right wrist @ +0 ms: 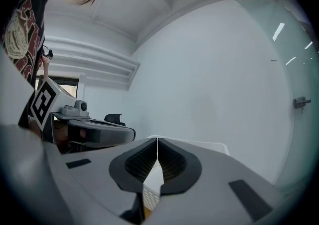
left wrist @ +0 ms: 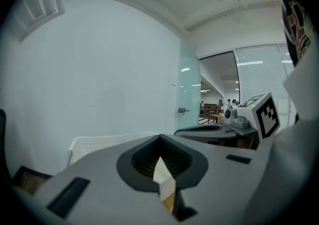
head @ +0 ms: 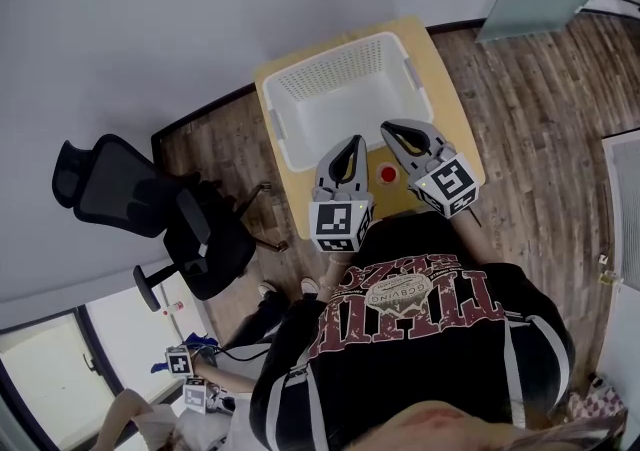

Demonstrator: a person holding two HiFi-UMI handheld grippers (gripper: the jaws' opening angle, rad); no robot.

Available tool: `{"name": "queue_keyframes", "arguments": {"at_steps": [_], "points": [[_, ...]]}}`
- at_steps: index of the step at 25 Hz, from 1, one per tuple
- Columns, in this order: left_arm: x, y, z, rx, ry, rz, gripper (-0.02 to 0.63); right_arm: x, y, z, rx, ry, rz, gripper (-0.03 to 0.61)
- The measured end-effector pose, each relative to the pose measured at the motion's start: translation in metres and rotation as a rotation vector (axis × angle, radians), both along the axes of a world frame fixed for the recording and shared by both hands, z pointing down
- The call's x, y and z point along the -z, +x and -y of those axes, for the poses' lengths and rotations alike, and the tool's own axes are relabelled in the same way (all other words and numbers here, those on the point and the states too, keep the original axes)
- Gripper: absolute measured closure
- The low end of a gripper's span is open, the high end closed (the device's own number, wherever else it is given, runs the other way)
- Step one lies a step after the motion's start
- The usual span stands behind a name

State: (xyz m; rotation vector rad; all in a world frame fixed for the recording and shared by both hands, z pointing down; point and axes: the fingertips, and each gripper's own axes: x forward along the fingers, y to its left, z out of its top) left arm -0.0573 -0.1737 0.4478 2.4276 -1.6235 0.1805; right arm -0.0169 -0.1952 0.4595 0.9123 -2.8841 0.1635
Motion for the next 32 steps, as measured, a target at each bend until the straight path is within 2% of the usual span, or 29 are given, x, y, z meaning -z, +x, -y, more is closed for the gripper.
{"name": "queue_keyframes", "arguments": {"at_steps": [32], "points": [[-0.0062,0.0007,-0.0024,0.008,-0.014,0.008,0.583,0.0030,0.0027,-0.0041,0.020,0.016,-0.011,0.561]]}}
